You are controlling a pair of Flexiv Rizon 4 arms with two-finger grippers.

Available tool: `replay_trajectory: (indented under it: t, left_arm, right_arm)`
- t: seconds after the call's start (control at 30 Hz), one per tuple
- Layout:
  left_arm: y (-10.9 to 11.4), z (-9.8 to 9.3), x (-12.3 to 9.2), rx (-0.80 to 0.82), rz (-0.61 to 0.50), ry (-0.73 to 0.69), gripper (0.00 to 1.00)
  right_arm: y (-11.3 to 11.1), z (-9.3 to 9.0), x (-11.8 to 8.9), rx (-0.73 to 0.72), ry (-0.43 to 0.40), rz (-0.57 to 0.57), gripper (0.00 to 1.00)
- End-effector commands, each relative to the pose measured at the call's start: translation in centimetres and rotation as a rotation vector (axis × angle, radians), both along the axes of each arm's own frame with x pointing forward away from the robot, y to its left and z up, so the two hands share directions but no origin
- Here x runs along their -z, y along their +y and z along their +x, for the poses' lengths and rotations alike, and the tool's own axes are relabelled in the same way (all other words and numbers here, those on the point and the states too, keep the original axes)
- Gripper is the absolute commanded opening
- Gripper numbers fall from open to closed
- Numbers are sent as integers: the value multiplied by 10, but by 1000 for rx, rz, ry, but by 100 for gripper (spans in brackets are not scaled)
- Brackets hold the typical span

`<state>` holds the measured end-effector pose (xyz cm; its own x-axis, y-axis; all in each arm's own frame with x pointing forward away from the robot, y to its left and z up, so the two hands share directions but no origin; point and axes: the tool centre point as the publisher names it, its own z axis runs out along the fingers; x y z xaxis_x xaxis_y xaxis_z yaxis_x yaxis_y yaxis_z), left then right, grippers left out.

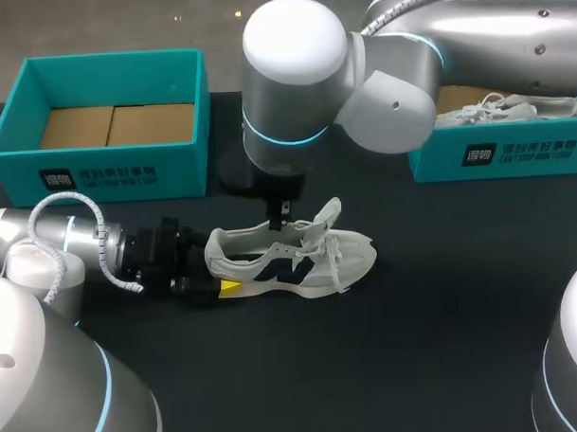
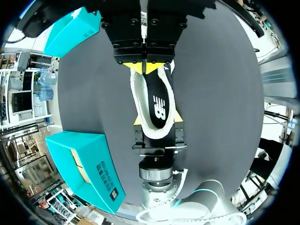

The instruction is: Take the shoe out of the shoebox, open the shoe tongue, remove and reinsert the insole, then place the shoe into the shoebox

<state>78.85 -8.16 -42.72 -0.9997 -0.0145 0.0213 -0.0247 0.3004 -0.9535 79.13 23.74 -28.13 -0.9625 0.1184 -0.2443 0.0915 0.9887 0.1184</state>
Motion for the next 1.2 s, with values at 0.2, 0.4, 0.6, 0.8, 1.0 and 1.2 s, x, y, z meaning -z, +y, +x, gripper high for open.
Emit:
replay_trajectory:
  t: [0.2,0.4,0.6,0.8,1.0,1.2]
  left_arm:
    - [0,0,3,-2,1,-1,0]
    - [0,0,3,-2,1,-1,0]
    - [0,0,3,-2,1,-1,0]
    - [0,0,3,-2,1,-1,0]
    - [0,0,3,-2,1,-1,0]
    - [0,0,3,-2,1,-1,0]
  right_arm:
    - [29,22,31,-54,48,-9,0]
    - [29,17,51,-90,60,-141,0]
    - [20,8,63,-96,118,-151,0]
    - [13,5,69,-113,184,-143,0]
    - [13,1,81,-126,215,-138,0]
    - [1,-2,96,-89,242,-147,0]
